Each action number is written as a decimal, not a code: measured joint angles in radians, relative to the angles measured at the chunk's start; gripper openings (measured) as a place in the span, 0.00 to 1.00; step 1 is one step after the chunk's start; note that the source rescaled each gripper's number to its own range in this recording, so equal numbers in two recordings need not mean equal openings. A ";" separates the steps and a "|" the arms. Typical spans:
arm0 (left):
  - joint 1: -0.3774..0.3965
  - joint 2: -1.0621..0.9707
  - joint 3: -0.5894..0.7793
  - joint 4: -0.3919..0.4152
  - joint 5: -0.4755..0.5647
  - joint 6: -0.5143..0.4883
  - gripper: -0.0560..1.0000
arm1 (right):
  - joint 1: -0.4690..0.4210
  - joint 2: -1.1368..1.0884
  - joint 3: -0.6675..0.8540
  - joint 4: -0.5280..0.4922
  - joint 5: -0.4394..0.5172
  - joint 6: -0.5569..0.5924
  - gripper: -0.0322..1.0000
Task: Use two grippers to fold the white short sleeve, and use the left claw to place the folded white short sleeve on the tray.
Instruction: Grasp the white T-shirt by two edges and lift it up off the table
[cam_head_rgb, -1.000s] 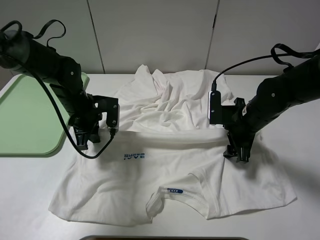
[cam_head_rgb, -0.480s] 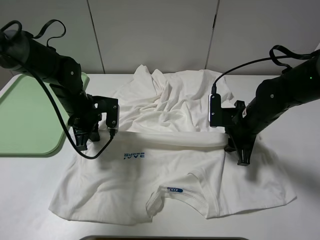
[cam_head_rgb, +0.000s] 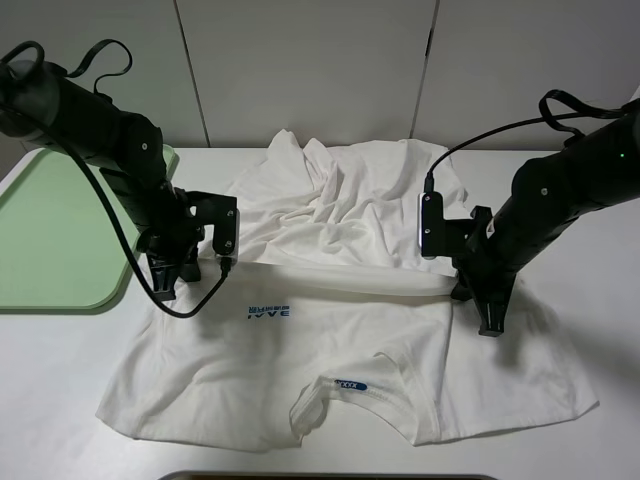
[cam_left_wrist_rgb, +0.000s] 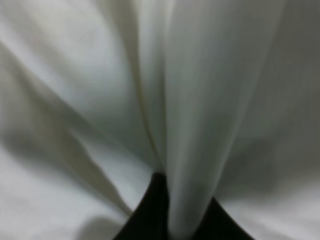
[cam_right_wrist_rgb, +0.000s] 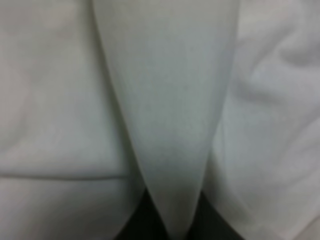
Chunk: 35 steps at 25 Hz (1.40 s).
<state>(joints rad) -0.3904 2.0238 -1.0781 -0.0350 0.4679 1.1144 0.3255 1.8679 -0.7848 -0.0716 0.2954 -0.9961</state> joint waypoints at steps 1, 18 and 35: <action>0.000 0.000 0.000 0.000 -0.001 0.000 0.07 | 0.000 0.000 0.000 0.000 0.001 0.001 0.03; 0.000 -0.253 0.000 0.007 0.047 0.000 0.07 | 0.000 -0.284 0.002 0.000 0.045 0.001 0.03; 0.000 -0.679 0.000 0.005 0.078 -0.003 0.07 | 0.000 -0.779 0.002 0.016 0.067 0.018 0.03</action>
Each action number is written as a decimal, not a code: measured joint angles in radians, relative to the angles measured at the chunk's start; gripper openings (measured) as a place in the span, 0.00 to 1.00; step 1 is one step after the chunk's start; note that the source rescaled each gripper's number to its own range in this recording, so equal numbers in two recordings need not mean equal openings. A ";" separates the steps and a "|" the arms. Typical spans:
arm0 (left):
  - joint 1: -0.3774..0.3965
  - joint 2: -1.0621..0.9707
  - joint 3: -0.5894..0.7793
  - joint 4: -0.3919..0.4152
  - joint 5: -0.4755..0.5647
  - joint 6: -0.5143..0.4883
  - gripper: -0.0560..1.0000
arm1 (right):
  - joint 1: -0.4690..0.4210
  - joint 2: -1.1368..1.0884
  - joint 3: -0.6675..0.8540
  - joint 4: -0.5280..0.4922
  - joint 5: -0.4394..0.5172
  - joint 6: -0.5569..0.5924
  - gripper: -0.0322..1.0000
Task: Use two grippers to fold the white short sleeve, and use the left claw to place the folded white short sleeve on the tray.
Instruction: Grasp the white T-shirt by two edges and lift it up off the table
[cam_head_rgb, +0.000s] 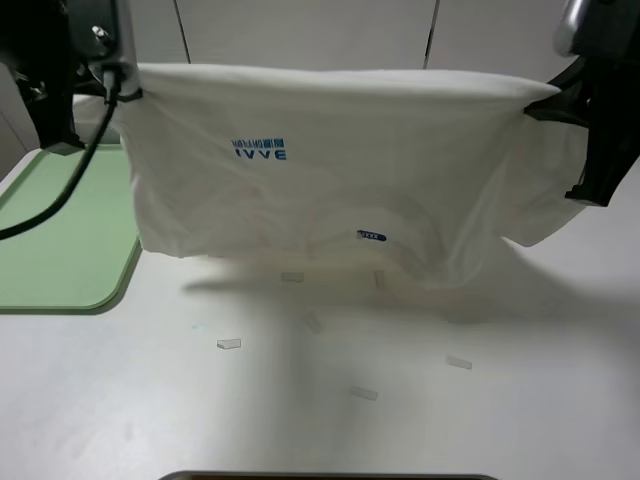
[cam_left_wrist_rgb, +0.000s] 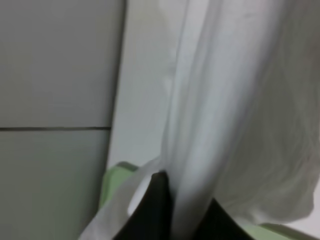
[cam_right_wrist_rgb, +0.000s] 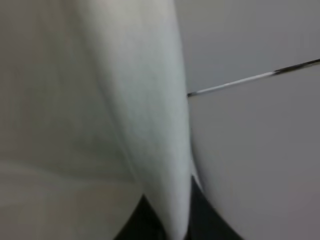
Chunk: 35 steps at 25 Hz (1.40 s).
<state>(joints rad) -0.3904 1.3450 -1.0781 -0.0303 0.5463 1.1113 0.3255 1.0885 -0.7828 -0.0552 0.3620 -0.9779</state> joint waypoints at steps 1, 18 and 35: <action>-0.001 -0.028 0.000 0.000 0.001 0.000 0.07 | 0.000 -0.031 0.000 0.001 0.000 0.000 0.03; -0.008 -0.403 0.001 -0.023 -0.004 0.000 0.07 | 0.000 -0.243 -0.072 0.015 -0.012 0.000 0.03; -0.012 -0.557 0.004 -0.066 0.066 -0.043 0.07 | 0.003 -0.496 -0.080 0.063 0.252 0.000 0.03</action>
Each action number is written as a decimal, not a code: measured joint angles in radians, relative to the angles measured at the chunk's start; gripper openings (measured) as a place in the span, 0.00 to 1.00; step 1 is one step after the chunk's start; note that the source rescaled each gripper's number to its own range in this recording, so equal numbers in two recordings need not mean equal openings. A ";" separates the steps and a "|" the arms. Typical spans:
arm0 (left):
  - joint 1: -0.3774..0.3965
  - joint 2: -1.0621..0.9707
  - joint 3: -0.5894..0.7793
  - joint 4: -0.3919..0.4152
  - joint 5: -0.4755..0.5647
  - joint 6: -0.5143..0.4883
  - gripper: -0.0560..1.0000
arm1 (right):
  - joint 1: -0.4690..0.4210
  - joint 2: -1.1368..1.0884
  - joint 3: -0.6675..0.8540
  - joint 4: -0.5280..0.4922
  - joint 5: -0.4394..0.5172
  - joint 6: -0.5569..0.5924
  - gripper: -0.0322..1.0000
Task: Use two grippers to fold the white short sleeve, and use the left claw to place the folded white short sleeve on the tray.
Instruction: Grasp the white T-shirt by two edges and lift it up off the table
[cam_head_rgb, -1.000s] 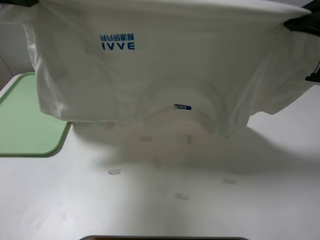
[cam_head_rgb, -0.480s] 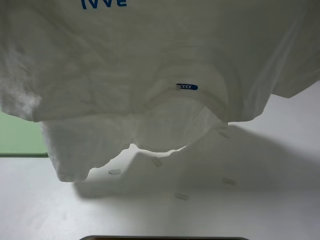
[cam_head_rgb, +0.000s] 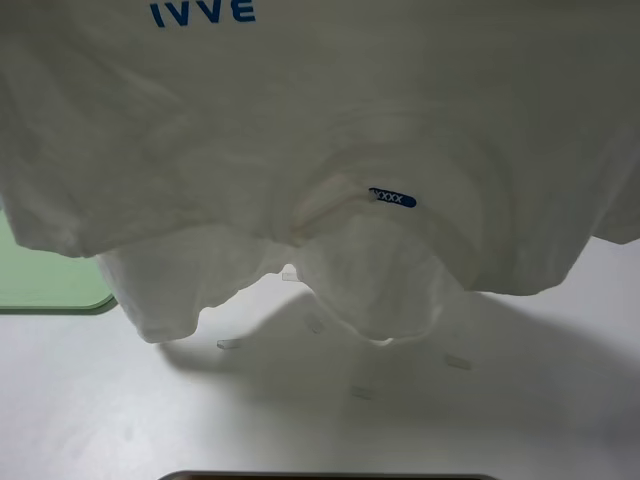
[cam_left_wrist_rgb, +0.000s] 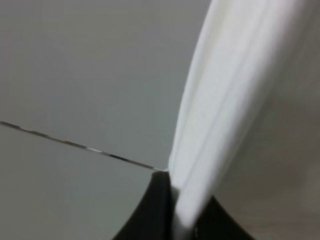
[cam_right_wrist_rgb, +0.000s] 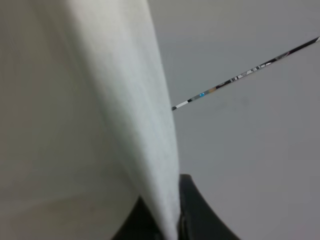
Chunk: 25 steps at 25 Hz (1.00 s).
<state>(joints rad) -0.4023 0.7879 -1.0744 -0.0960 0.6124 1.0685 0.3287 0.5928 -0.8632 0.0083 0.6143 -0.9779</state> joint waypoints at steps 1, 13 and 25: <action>0.000 -0.005 0.000 -0.003 0.015 0.000 0.07 | 0.000 -0.017 0.000 0.004 0.020 0.000 0.03; -0.004 -0.139 0.000 -0.046 0.235 -0.038 0.07 | 0.000 -0.128 -0.046 0.060 0.275 0.000 0.03; -0.004 -0.213 0.033 -0.060 0.389 -0.128 0.06 | 0.000 -0.131 -0.186 0.110 0.569 0.045 0.03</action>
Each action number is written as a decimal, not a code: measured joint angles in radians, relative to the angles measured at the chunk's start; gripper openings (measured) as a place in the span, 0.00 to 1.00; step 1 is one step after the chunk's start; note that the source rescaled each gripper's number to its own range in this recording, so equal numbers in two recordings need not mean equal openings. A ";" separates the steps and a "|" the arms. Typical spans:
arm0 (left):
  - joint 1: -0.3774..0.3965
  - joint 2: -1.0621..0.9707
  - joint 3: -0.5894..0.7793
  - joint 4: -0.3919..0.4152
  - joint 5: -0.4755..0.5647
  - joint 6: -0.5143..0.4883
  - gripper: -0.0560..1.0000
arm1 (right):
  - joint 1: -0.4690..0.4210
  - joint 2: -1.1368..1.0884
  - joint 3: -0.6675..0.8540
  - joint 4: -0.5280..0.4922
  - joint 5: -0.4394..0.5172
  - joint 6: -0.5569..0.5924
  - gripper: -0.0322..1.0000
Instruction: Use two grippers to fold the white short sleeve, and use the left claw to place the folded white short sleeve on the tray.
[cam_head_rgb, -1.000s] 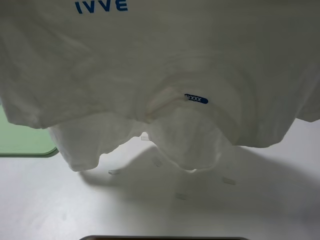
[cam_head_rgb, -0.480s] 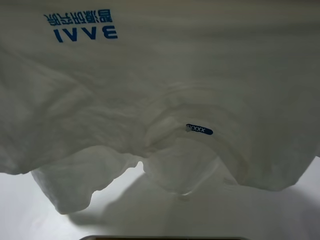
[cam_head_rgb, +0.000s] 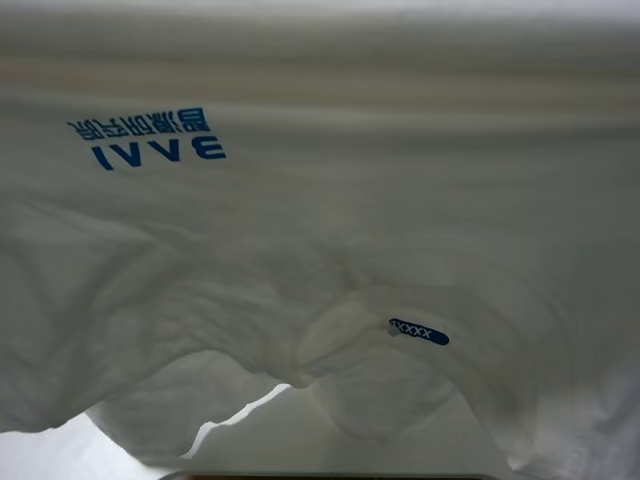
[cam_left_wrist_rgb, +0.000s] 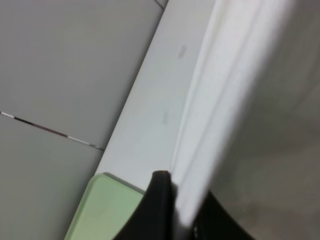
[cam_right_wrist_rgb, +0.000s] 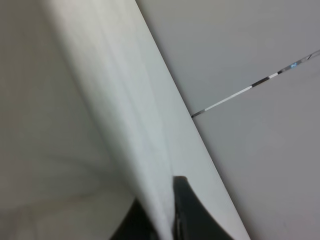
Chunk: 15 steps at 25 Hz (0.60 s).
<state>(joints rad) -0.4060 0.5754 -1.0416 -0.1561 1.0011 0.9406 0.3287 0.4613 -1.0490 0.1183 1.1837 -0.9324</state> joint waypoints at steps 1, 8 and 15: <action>0.000 0.000 0.000 0.000 0.000 0.000 0.06 | 0.000 0.001 0.000 0.000 0.001 0.002 0.03; 0.000 -0.002 0.173 0.022 -0.166 -0.010 0.06 | 0.002 0.090 0.045 -0.087 -0.083 0.039 0.03; -0.004 0.083 0.369 0.196 -0.511 -0.084 0.06 | 0.008 0.280 0.112 -0.192 -0.290 0.128 0.03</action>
<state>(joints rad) -0.4098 0.6588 -0.6728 0.0398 0.4900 0.8562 0.3369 0.7418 -0.9367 -0.0740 0.8937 -0.8046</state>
